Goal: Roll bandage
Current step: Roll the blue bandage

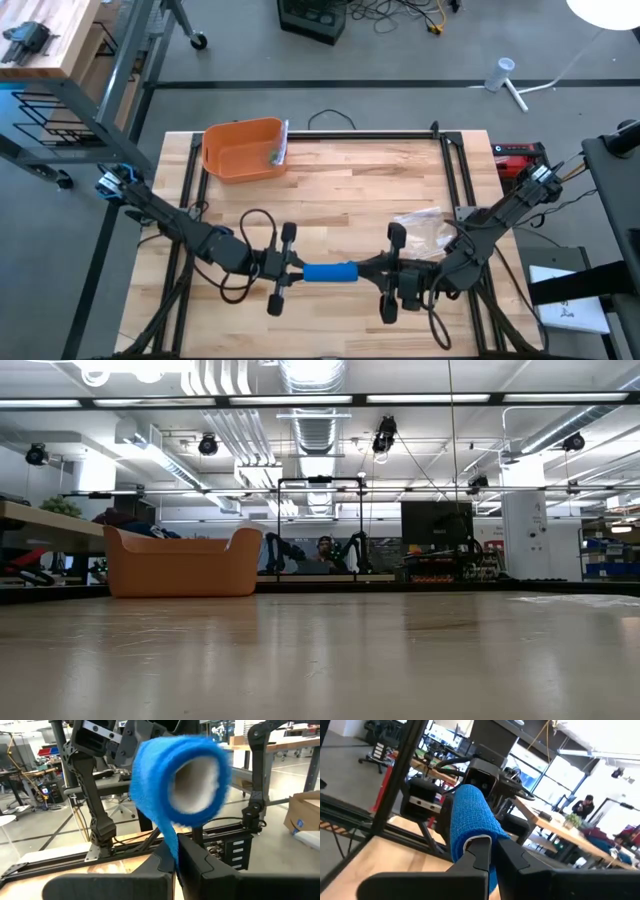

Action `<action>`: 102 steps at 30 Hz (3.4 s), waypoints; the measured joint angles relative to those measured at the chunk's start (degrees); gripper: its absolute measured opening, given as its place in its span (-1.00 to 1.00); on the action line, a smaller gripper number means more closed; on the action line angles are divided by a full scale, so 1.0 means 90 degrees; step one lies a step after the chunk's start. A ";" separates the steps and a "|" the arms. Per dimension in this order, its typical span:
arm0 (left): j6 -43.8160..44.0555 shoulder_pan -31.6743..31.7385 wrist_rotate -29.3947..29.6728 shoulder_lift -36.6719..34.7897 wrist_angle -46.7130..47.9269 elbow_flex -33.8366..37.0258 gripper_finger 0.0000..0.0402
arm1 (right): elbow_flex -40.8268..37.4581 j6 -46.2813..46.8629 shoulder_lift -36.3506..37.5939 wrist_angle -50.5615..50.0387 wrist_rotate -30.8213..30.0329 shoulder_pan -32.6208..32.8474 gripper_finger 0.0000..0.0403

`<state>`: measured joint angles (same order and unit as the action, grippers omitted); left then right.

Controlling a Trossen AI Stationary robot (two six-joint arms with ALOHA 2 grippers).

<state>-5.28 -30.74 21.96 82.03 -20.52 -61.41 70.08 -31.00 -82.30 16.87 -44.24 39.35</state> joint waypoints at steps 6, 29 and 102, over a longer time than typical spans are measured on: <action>0.0002 -0.0146 0.0000 -0.0011 0.0052 -0.0068 -1.00 | 0.0000 -0.0292 0.0002 0.0019 -0.0214 0.0000 -0.99; -0.0255 -0.0163 0.0346 -0.0019 0.0117 -0.0073 -0.75 | 0.0000 -0.0053 -0.0012 0.0267 -0.0056 -0.0044 -0.99; -0.0136 0.0876 -0.1157 0.2257 -0.6289 0.0036 -0.20 | 0.0000 -0.0012 0.0015 0.1024 -0.0095 -0.0032 -0.99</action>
<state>-6.50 -22.85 11.55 102.35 -77.12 -61.08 70.08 -31.11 -82.17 26.09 -45.10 39.07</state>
